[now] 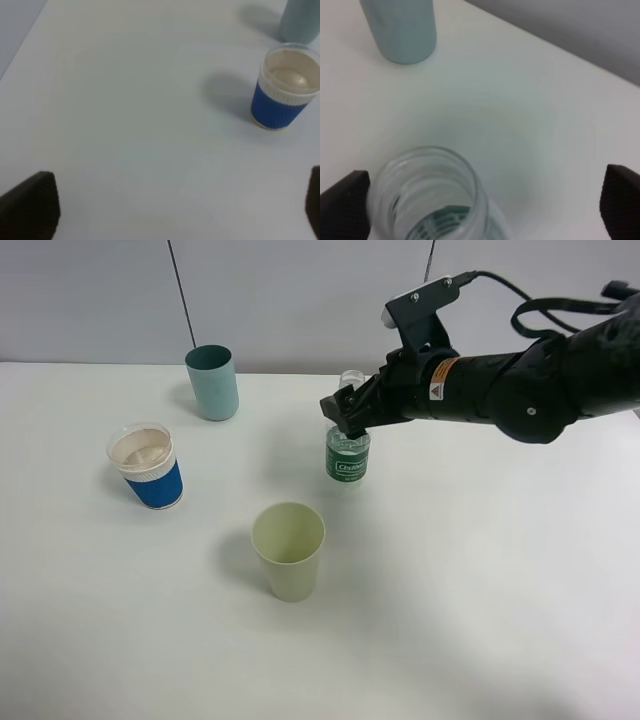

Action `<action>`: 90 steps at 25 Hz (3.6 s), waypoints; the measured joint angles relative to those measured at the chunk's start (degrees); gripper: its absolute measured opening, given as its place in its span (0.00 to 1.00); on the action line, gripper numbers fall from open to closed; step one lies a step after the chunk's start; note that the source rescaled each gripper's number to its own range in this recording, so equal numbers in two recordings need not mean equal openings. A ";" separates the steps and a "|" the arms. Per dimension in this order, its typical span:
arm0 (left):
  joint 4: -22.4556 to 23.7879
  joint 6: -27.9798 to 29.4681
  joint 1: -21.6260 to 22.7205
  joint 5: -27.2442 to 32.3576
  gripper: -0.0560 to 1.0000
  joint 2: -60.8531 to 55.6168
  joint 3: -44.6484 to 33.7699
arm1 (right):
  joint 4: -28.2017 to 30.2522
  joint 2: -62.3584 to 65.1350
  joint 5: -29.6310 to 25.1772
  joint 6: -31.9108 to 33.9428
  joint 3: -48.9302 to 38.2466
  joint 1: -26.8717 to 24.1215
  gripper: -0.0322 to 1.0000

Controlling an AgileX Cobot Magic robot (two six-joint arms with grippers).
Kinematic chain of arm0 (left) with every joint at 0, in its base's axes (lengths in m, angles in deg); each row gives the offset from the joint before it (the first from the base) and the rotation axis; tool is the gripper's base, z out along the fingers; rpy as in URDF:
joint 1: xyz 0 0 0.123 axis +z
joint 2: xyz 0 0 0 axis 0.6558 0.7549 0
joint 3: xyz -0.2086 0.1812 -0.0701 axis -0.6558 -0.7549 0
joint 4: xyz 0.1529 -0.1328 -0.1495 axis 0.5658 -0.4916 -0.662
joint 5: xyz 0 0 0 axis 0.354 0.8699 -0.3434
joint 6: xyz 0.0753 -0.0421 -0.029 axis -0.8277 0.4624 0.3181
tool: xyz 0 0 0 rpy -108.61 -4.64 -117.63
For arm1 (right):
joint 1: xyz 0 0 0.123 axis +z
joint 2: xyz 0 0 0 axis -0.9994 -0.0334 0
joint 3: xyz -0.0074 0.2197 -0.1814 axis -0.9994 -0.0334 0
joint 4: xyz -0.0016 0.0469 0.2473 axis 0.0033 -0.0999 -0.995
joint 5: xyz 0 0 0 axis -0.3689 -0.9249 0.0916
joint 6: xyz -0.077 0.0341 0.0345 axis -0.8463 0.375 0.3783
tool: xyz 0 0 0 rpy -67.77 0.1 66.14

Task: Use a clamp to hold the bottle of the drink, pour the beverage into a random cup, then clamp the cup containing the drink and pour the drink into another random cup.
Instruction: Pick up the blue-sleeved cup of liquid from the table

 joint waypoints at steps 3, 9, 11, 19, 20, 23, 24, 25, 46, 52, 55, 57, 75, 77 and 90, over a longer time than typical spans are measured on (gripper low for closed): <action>0.00 0.00 0.00 0.00 1.00 0.00 0.00 | 0.00 4.35 -3.96 -1.43 -0.02 0.00 0.77; 0.00 0.00 0.00 0.00 1.00 0.00 0.00 | -0.17 11.44 -7.63 1.39 -0.02 -1.95 0.77; 0.00 0.00 0.00 0.00 1.00 0.00 0.00 | -0.17 13.72 -10.13 2.90 -0.02 -3.38 0.77; 0.00 0.00 0.00 0.00 1.00 0.00 0.00 | 2.75 22.76 -25.72 6.53 -0.06 -10.95 0.77; 0.00 0.00 0.00 0.00 1.00 0.00 0.00 | 2.82 23.80 -27.97 6.67 -0.06 -12.03 0.77; 0.00 0.00 0.00 0.00 1.00 0.00 0.00 | 2.82 27.88 -33.73 7.00 -0.06 -15.17 0.77; 0.00 0.00 0.00 0.00 1.00 0.00 0.00 | 2.82 29.70 -35.55 7.33 -0.06 -16.06 0.77; 0.00 0.00 0.00 0.00 1.00 0.00 0.00 | 2.82 31.73 -36.89 7.61 -0.06 -16.73 0.77; 0.00 0.00 0.00 0.00 1.00 0.00 0.00 | 3.82 77.79 -66.24 8.37 -0.06 -30.34 0.77; 0.00 0.00 0.00 0.00 1.00 0.00 0.00 | 1.08 84.74 -80.12 8.37 -0.06 -30.34 0.77; 0.00 0.00 0.00 0.00 1.00 0.00 0.00 | -0.33 86.91 -83.70 7.65 -0.06 -30.34 0.77; 0.00 0.00 0.00 0.00 1.00 0.00 0.00 | -1.55 88.47 -84.39 5.61 -0.06 -30.34 0.77; 0.00 0.00 0.00 0.00 1.00 0.00 0.00 | -21.01 98.60 -78.15 -14.43 -12.39 -30.34 0.77; 0.00 0.00 0.00 0.00 1.00 0.00 0.00 | -21.36 98.60 -76.71 -14.89 -14.59 -30.34 0.77; 0.00 0.00 0.00 0.00 1.00 0.00 0.00 | -19.34 98.60 -79.13 -9.19 -19.63 -30.34 0.77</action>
